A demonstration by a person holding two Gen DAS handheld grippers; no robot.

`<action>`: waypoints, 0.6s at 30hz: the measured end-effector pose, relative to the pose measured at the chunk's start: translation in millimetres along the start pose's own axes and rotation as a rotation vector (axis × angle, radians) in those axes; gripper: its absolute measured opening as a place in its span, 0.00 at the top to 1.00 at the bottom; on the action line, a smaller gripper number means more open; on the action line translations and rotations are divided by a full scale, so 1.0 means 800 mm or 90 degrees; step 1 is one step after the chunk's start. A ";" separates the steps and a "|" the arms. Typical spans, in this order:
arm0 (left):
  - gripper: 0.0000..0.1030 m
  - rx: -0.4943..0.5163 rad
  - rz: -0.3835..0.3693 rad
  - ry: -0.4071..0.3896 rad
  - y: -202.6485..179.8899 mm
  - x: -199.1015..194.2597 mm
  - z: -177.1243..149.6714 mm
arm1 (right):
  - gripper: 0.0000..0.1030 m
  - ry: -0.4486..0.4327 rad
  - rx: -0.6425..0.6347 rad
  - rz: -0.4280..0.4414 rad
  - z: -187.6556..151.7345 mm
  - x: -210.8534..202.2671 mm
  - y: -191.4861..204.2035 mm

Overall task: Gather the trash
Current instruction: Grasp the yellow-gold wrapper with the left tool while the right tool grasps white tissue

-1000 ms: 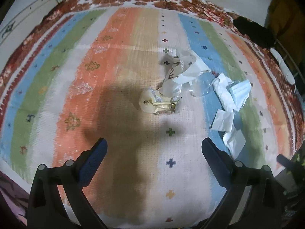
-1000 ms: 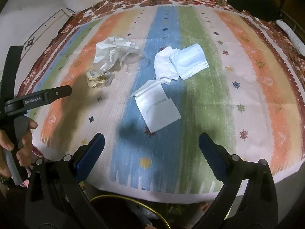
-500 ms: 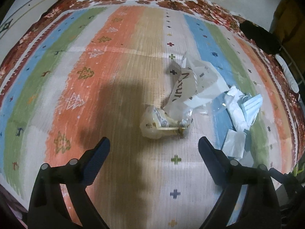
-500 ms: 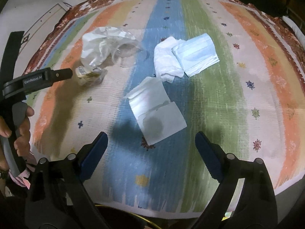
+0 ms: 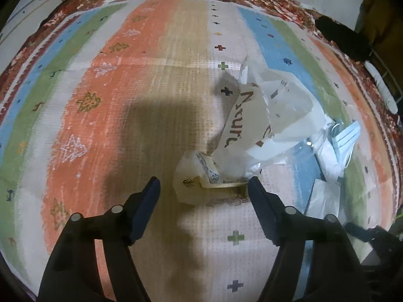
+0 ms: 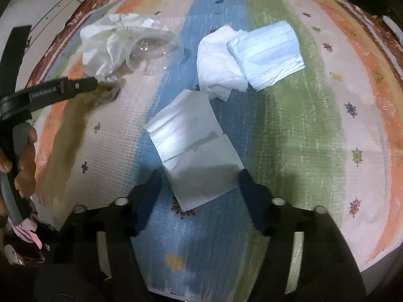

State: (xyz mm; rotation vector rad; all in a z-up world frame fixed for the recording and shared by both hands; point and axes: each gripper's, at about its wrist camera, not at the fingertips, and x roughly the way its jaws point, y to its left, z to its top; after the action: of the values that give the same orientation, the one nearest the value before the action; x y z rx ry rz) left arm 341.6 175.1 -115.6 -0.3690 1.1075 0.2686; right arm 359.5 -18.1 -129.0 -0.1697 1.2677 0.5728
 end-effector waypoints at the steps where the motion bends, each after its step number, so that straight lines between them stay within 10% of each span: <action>1: 0.44 0.000 -0.011 0.002 0.000 0.002 0.001 | 0.50 0.002 -0.003 -0.003 0.000 0.002 0.000; 11: 0.99 0.012 -0.026 0.015 0.001 0.014 -0.001 | 0.87 0.003 -0.005 -0.031 0.005 0.004 -0.007; 18: 1.00 0.009 -0.048 0.015 0.005 -0.006 0.003 | 0.91 0.005 -0.010 -0.024 0.007 -0.010 -0.005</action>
State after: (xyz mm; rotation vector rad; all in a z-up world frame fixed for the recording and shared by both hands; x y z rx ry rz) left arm 340.1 179.3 -111.1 -0.4020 1.1157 0.1899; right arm 365.0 -21.5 -120.4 -0.2085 1.2651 0.5507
